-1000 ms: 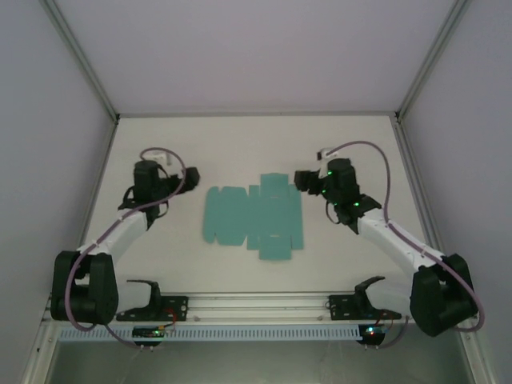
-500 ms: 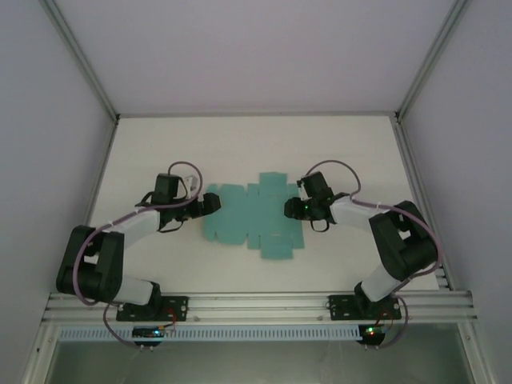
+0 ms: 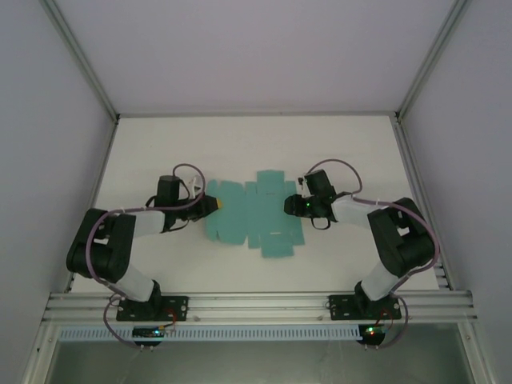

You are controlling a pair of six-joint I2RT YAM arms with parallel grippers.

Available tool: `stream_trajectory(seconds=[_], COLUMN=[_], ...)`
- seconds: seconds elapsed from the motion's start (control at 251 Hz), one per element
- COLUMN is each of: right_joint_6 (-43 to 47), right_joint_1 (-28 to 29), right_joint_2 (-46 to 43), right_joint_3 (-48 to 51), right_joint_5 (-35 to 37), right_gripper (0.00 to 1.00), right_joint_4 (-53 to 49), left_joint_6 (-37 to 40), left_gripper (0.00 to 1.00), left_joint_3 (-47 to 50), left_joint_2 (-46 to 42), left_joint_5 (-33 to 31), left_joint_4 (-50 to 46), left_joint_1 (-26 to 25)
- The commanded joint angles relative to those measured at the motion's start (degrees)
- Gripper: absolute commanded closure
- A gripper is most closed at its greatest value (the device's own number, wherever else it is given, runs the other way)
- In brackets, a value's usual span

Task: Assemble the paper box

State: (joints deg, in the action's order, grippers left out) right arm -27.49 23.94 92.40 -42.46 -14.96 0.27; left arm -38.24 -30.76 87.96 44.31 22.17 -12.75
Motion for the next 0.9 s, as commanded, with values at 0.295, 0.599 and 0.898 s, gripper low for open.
stream_trajectory(seconds=[0.295, 0.599, 0.898], right_joint_6=[6.19, 3.08, 2.38], right_joint_1=[-13.24, -18.82, -17.27], right_joint_2=[-23.50, -24.98, -24.79], right_joint_3=[3.56, 4.58, 4.31], right_joint_5=[-20.11, -40.93, -46.84], right_gripper=[0.20, 0.38, 0.74], right_joint_4=[-7.65, 0.47, 2.28], left_joint_6=[-15.35, -17.45, -15.91], left_gripper=[1.00, 1.00, 1.00], left_joint_3=[0.29, -0.97, -0.36], left_joint_2=[-20.46, -30.36, -32.29], left_joint_5=[6.05, 6.72, 3.18], left_joint_4=[11.91, 8.41, 5.74], left_joint_1=[0.19, 0.02, 0.16])
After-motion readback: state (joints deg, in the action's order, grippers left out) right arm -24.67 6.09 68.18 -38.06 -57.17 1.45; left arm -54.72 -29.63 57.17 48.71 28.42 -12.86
